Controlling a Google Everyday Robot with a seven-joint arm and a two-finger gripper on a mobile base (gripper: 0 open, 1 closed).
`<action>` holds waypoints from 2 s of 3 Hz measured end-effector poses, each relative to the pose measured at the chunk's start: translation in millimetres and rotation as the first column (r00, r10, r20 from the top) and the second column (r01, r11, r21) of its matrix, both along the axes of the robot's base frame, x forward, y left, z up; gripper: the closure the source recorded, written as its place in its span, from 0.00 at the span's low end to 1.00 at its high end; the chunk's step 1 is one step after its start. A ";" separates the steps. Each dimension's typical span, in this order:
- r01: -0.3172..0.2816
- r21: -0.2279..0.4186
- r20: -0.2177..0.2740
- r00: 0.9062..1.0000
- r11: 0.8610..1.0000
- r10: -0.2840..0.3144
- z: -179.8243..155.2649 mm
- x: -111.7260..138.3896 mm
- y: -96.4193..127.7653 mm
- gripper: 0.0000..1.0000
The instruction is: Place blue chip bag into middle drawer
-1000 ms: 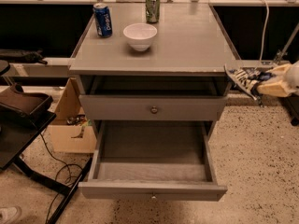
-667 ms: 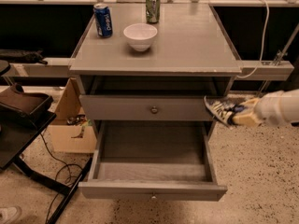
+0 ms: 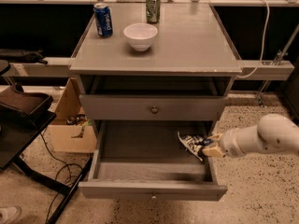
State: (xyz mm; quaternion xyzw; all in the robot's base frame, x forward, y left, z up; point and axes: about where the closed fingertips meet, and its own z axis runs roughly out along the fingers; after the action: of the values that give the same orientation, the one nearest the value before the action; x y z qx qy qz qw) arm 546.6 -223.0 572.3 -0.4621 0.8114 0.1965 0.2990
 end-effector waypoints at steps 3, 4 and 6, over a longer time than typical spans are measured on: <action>-0.140 0.082 -0.109 0.983 0.987 0.148 -122.9 19.0 71.7 0.82; -0.140 0.082 -0.109 0.983 0.987 0.149 -122.9 19.0 71.7 0.57; -0.140 0.082 -0.109 0.983 0.987 0.149 -123.0 19.0 71.8 0.05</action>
Offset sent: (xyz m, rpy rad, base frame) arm 0.0334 0.0931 -0.1594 0.0882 0.1450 0.1994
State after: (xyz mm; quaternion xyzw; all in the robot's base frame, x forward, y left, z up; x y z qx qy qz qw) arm 565.6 -151.2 449.3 -0.4964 0.7838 0.2737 0.2537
